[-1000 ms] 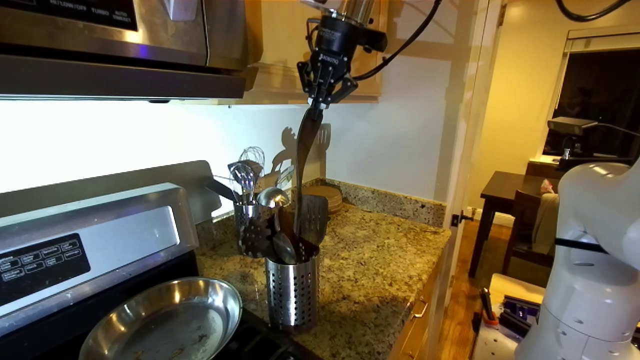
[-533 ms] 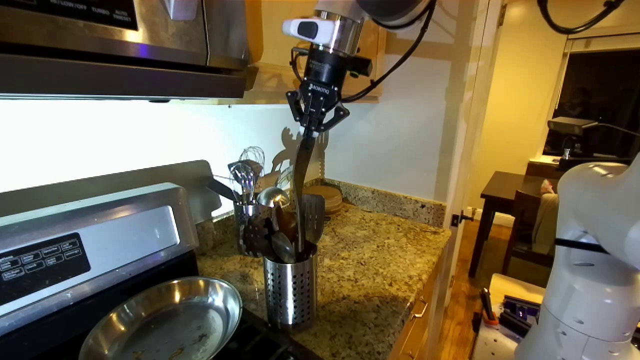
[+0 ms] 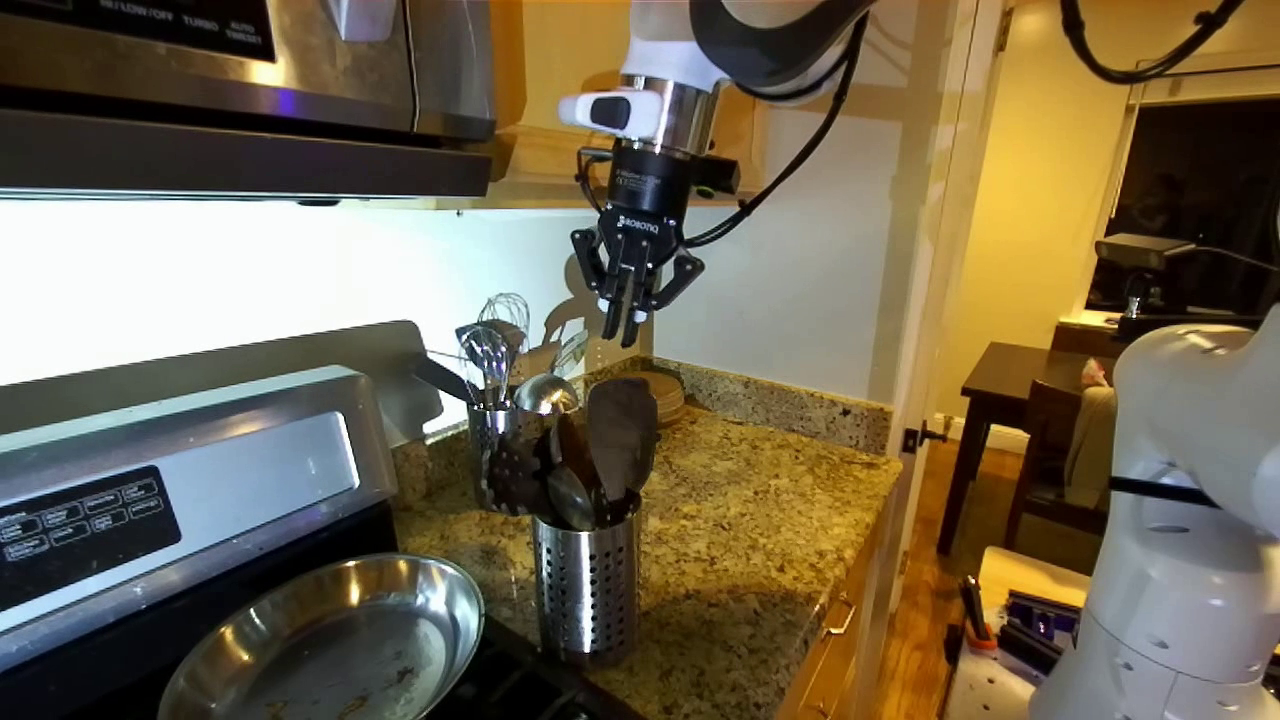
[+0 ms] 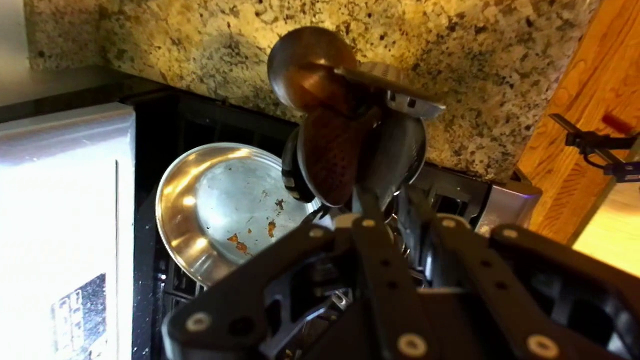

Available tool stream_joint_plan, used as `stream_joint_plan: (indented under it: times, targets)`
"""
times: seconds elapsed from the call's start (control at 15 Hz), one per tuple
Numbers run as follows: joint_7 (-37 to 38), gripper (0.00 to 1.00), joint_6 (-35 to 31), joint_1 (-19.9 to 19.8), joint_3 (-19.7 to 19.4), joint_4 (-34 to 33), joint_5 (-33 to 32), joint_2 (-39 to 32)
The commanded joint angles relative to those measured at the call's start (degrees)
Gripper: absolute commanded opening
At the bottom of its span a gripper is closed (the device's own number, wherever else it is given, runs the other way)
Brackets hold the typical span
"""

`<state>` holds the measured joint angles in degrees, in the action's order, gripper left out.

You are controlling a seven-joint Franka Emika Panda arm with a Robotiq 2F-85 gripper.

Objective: Put the wooden spoon in the utensil holder

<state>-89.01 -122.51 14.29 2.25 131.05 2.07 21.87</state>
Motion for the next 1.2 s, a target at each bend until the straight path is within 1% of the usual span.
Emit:
stream_joint_plan:
  times: [0.0,0.27,0.4,0.47,0.53,0.67,0.8,0.93,1.0,1.13]
  targets:
    - [-1.3,0.5,-0.4,0.0,-0.8,1.4,2.4,2.4]
    - [-0.5,0.76,1.5,-0.6,-1.1,0.8,2.5,3.8]
    - [0.7,0.89,5.7,-1.4,-1.2,-0.5,1.8,4.6]
    - [1.4,0.95,9.2,-1.9,-1.3,-1.5,1.4,4.8]
    - [2.3,0.99,12.3,-2.6,-1.3,-2.3,0.8,5.0]
    - [3.3,1.0,18.4,-3.7,-1.7,-3.9,0.4,5.6]
    - [4.0,1.0,22.7,-4.7,-2.4,-4.8,0.3,6.2]
    - [5.4,1.0,24.3,-6.0,-3.0,-4.7,0.2,6.9]
    - [3.3,1.0,22.1,-4.8,-2.7,-4.9,0.9,5.4]
    - [3.8,1.0,23.0,-5.5,-3.2,-5.0,0.9,5.7]
